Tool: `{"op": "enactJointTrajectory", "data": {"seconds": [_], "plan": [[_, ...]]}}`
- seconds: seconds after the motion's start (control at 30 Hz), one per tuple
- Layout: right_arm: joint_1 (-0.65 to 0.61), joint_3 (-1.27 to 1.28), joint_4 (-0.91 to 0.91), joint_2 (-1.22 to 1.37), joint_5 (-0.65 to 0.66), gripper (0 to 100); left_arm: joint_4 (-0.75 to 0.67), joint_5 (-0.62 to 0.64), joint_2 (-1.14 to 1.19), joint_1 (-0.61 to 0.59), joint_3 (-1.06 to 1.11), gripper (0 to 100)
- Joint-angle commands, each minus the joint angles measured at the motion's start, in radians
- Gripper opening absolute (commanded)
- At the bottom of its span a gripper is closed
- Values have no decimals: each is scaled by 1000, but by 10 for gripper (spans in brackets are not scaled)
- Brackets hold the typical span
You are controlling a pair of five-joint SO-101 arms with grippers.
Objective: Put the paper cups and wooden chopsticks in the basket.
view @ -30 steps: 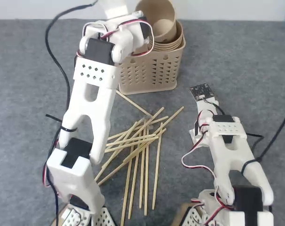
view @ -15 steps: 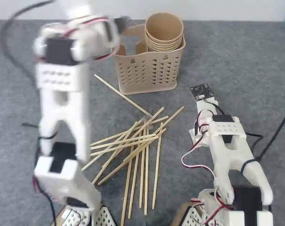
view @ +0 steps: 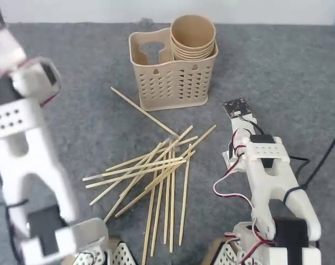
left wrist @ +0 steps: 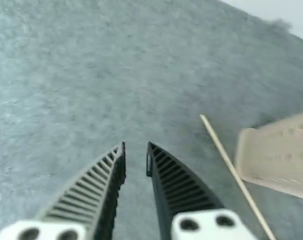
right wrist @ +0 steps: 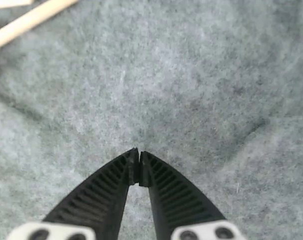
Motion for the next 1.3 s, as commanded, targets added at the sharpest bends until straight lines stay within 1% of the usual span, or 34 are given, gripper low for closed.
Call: {"op": "enactJointTrajectory", "data": {"seconds": [0.0, 0.1, 0.2, 0.4, 0.5, 0.53, 0.57, 0.63, 0.73, 0.83, 1.07, 1.13, 1.2, 1.27], "plan": [[-4, -6, -8, -5, 8, 8, -321, -58, -212, -43, 455, 66], [-8, -5, -7, -5, 9, 8, -509, -107, -275, -74, 696, 66], [-10, -5, -5, -5, 9, 8, -635, -120, -276, -95, 846, 66], [-8, -5, 13, -5, 12, 8, -763, -117, -195, -104, 997, 66], [-5, -5, 27, -5, 15, 8, -899, -121, -130, -106, 1070, 66], [-5, -5, 28, -5, 15, 8, -916, -121, -127, -123, 1067, 66], [-5, -5, 28, -5, 15, 8, -913, -120, -129, -149, 1066, 66], [-10, -5, 28, -5, 28, 8, -916, -118, -135, -160, 1072, 66], [-13, -5, 28, -5, 66, 8, -916, -127, -138, -133, 1082, 66], [-28, -5, 27, -5, 69, 8, -918, -187, -138, -120, 1086, 66], [-51, -9, 31, -7, 71, 9, -928, -199, -138, -89, 1089, 65], [-85, -28, 68, -7, 84, 10, -928, -199, -138, -92, 1087, 66], [-151, -66, 150, -7, 127, 10, -927, -199, -132, -94, 1081, 66], [-226, -132, 251, -13, 141, 10, -930, -193, -129, -95, 1070, 66]]}}
